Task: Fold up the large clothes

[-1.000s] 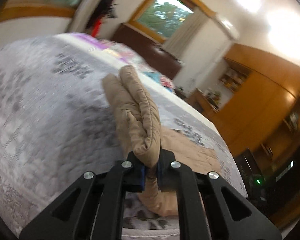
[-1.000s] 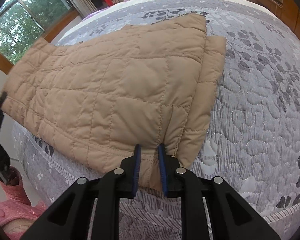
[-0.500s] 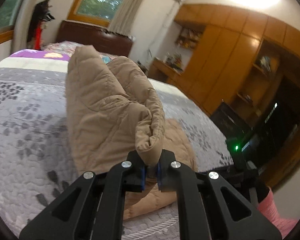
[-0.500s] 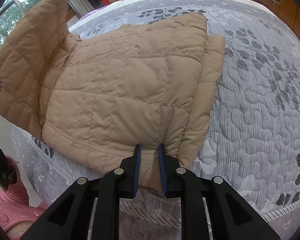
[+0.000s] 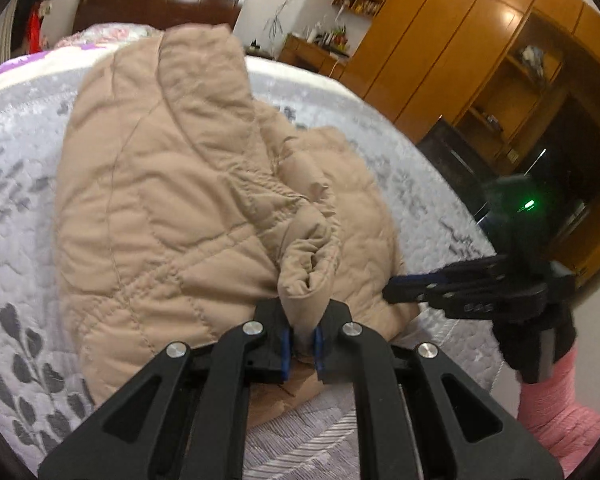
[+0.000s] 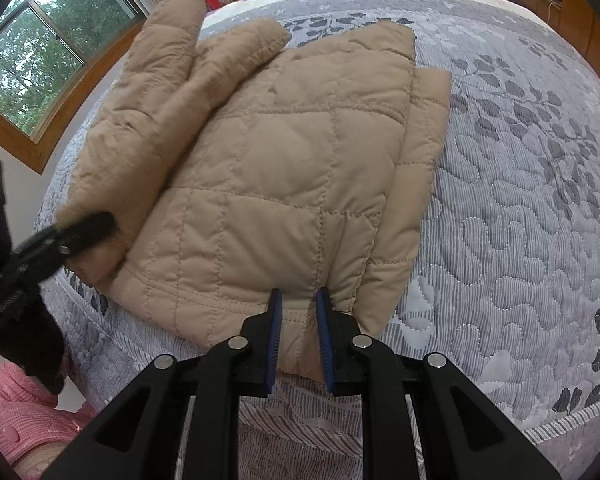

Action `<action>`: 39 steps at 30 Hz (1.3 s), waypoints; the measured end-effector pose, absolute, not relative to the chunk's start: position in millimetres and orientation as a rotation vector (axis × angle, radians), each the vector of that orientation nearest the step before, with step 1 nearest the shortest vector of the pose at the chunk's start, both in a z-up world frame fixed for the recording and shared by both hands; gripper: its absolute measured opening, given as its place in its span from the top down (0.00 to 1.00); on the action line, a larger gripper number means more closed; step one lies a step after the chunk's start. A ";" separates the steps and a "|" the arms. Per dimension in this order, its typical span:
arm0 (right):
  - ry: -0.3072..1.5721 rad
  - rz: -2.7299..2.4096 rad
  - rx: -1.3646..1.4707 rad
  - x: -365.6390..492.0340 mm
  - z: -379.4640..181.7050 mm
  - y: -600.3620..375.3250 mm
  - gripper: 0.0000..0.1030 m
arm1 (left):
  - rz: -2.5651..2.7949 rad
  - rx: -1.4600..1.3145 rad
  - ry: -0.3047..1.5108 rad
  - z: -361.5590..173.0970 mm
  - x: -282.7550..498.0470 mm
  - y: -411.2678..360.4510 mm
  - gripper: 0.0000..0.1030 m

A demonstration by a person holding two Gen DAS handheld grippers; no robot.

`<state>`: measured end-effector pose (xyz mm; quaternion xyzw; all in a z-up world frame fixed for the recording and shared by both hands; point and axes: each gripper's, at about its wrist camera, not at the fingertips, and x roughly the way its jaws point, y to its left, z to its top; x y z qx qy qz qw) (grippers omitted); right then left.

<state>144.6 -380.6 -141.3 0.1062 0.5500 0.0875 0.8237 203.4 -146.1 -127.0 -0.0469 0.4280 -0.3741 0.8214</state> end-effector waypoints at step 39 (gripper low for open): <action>1.093 0.200 0.210 161.9 -81.3 -370.2 0.45 | -0.683 -0.250 0.875 -68.5 213.5 -60.1 0.71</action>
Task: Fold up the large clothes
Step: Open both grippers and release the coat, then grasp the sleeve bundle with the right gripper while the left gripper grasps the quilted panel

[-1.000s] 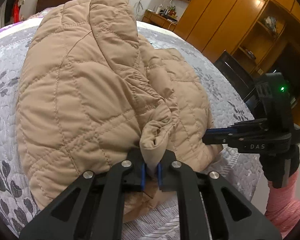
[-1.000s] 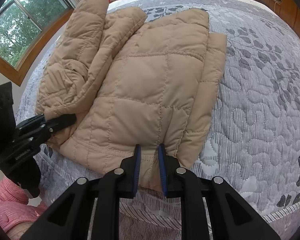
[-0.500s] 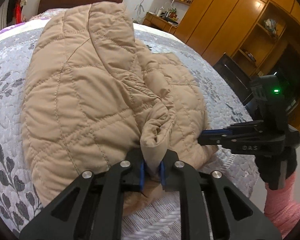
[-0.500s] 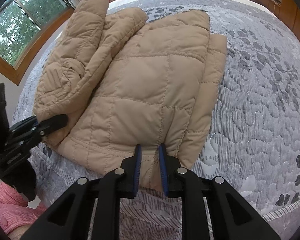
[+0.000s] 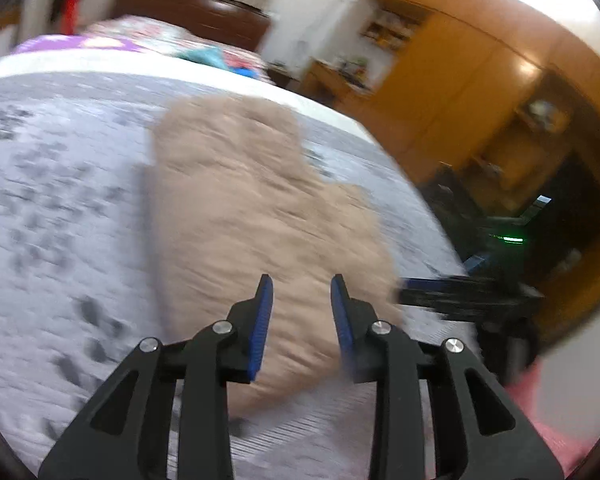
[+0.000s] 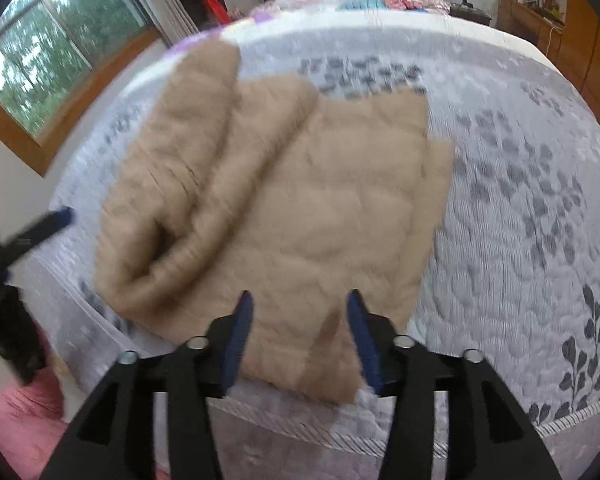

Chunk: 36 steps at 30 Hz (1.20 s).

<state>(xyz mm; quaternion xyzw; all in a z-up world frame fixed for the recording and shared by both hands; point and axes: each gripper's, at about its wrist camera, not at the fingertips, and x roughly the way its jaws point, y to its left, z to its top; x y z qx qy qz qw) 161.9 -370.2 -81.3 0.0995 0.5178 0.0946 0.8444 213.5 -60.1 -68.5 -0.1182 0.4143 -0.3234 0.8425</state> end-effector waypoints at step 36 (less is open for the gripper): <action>1.102 0.387 0.173 234.7 -50.9 -289.0 0.81 | -0.495 -0.145 0.864 -74.6 264.4 -59.5 0.69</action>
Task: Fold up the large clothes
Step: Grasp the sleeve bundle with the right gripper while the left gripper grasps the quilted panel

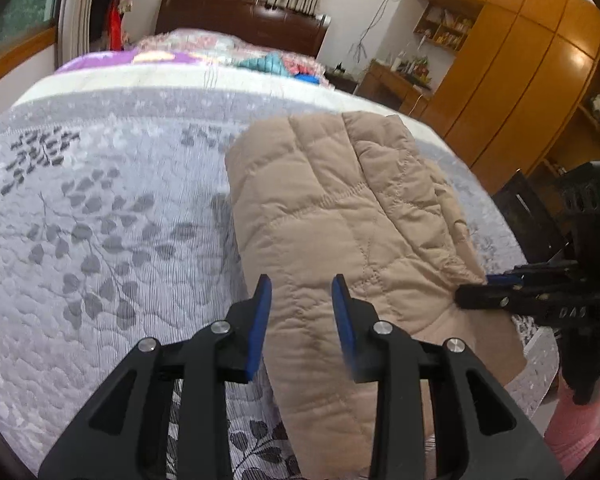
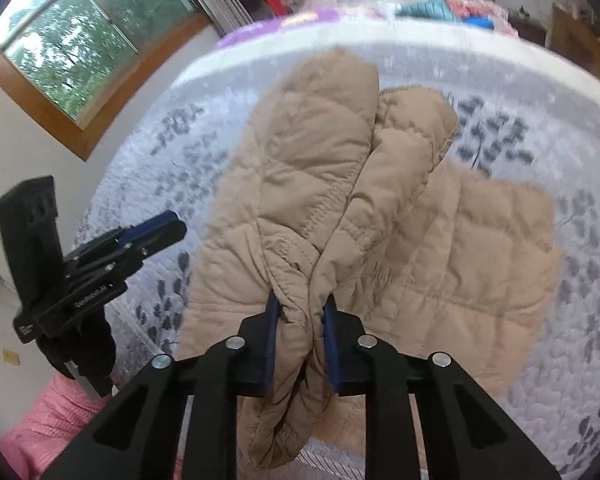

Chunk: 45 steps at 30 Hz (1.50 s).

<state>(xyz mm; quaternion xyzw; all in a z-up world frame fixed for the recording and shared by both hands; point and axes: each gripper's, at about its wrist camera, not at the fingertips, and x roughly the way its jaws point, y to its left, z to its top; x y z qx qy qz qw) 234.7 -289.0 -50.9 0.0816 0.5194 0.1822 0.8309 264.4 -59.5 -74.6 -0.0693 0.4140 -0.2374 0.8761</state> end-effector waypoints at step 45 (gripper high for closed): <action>1.045 0.215 0.358 171.3 -144.9 -415.0 0.75 | -0.670 0.061 0.957 -143.4 255.1 -166.8 0.70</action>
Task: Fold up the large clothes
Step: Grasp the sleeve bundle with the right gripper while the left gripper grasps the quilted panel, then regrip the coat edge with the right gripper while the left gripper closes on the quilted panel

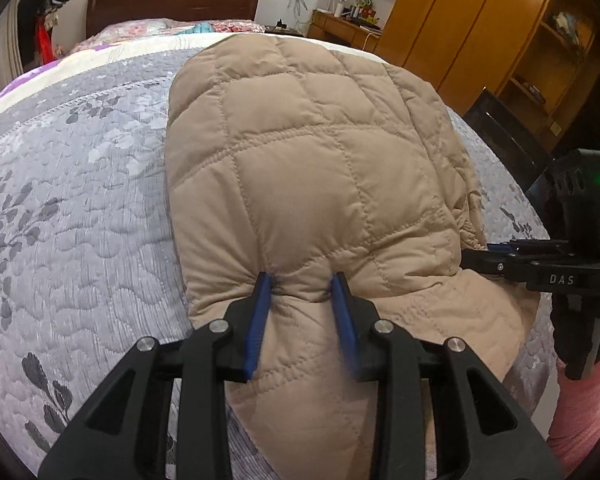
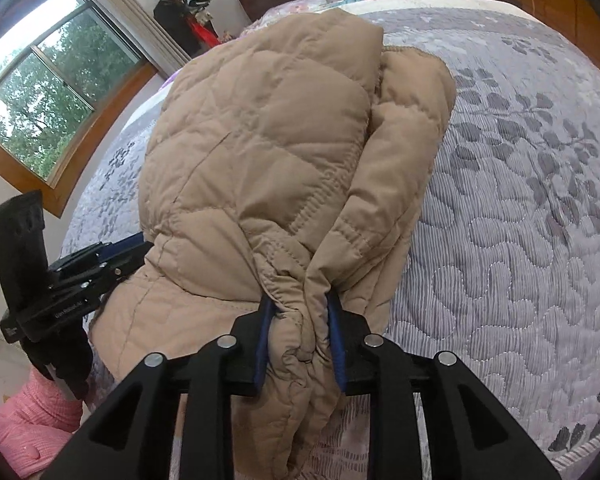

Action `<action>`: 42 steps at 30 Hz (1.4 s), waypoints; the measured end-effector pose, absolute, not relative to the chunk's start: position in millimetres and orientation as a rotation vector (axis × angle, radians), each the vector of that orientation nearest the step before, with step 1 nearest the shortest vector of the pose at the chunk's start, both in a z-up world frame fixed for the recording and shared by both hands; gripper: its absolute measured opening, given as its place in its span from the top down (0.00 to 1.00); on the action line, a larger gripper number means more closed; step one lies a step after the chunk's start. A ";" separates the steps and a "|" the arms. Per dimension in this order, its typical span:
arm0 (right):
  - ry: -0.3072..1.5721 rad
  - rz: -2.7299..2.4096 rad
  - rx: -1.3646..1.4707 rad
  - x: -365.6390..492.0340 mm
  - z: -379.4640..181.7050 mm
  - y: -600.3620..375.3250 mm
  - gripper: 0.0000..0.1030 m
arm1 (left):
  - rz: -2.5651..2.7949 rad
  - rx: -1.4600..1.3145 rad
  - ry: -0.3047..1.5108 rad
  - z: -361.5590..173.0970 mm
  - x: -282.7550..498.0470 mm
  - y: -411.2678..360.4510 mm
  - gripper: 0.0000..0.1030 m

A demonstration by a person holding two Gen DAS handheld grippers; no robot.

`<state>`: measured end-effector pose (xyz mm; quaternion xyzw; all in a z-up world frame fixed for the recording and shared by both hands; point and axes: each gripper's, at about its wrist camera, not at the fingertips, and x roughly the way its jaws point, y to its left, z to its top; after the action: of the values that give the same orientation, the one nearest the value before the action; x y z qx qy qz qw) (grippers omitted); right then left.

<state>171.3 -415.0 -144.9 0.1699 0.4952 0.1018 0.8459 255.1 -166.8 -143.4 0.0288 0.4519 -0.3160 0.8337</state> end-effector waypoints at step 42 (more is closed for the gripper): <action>1.009 0.156 0.383 233.0 -96.9 -463.8 0.94 | -0.655 0.045 0.886 -105.8 266.6 -176.9 0.72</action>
<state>233.0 -463.8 -96.9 0.1821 0.4800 0.0742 0.8549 266.6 -176.9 -105.8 0.0215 0.4209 -0.3113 0.8517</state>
